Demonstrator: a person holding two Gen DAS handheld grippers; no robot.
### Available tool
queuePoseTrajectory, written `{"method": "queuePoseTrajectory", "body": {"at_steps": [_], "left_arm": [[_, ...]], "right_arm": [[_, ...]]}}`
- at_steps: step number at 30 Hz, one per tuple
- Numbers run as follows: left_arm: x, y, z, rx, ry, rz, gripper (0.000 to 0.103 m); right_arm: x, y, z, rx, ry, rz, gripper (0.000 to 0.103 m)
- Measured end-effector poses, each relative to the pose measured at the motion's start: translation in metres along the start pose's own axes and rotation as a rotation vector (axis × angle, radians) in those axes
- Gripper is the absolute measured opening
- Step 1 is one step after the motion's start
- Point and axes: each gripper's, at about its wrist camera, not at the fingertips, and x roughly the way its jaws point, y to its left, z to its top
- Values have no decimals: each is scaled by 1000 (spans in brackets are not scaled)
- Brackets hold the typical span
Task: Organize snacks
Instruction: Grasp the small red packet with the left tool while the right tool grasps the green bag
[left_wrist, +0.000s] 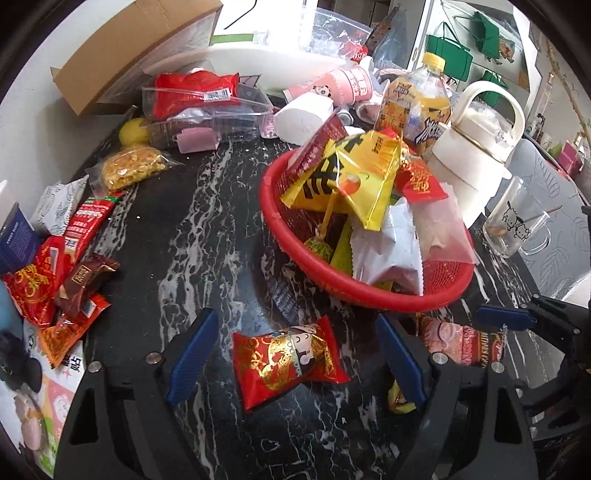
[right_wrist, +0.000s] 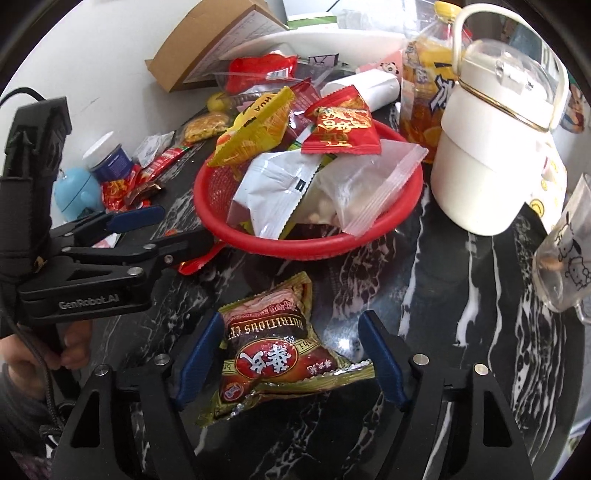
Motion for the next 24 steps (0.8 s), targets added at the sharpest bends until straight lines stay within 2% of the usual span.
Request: {"method": "queuePoseTrajectory", "body": {"at_steps": [3,4,6,7,9,24], "left_arm": [[6,1,-3,-6,12,-17,86],[7,0,-4,-6,12,-20,82],[9,-1,-7,1,20,1,60],[9,-1,-9,7,30,6,55],[8,-1,-12,1,34,-3,51],[-32,-25,-61,19,82,-62,50]], "right_arm": [[-2,-3,-2,8,-2,8,73],[-2,-3,-2,11,-3,10,73],[-2,-4,-3,13,-1,10,72],[-3,-5,-4,13,-1,9,71],[-4,-4,-6,10,0,4,69],[-30,-6,-45,70,-11,-9,65]]}}
